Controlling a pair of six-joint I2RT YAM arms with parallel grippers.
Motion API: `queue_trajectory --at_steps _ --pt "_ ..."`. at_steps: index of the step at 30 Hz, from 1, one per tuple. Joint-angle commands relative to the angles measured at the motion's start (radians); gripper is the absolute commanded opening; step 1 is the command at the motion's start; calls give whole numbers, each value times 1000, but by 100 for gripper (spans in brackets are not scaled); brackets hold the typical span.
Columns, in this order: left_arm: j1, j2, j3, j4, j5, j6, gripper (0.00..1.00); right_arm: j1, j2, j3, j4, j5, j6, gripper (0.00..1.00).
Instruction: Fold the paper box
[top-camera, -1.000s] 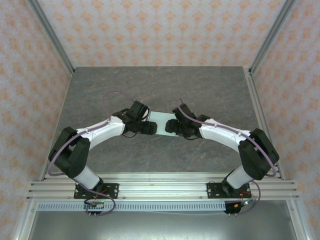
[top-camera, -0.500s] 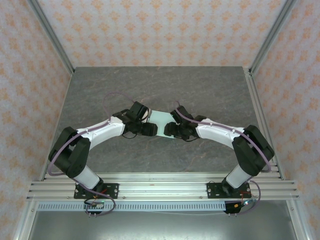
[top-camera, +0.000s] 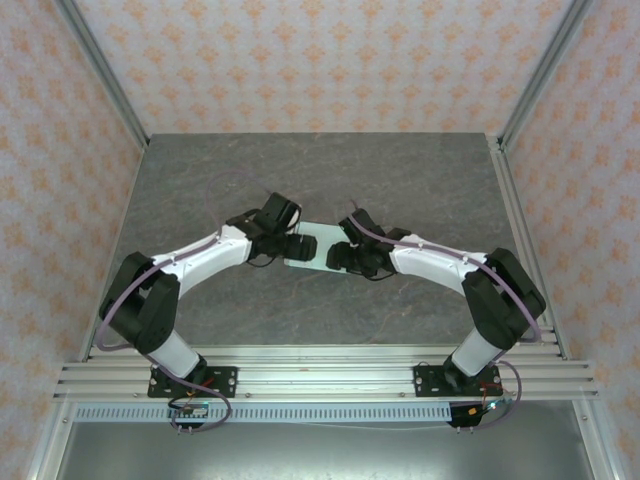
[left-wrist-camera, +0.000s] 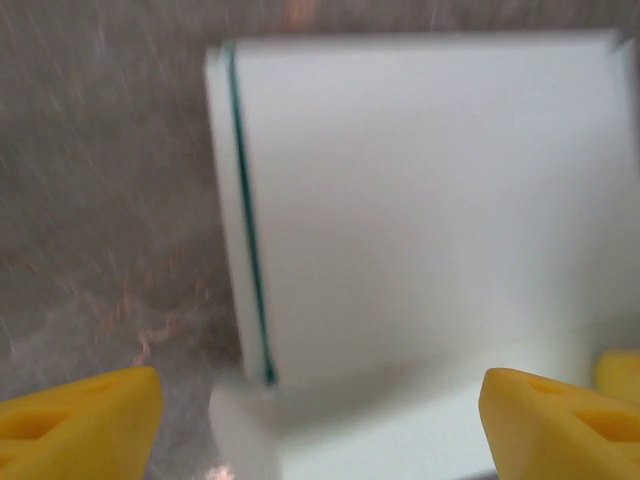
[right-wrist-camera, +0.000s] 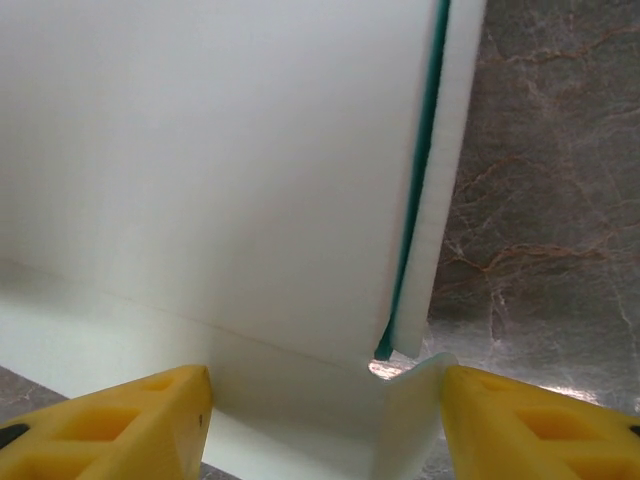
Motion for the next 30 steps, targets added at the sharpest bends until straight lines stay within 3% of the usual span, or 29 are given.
queue_trajectory --at_steps 1,5,10,19,28,30 --pt "7 63 121 -35 -63 58 84 -4 18 31 -28 27 -22 63" --pt "16 149 197 -94 -21 81 83 -4 9 20 -26 33 -29 66" --pt "28 227 205 -113 -46 76 83 -13 9 21 -35 34 -57 71" --pt "39 300 246 -119 -23 66 71 -27 39 67 -70 2 -124 78" --pt "45 289 234 -122 -19 50 69 -26 53 56 -47 -30 -88 67" --pt "45 273 226 -119 -12 45 73 -26 44 36 -29 -35 -71 66"
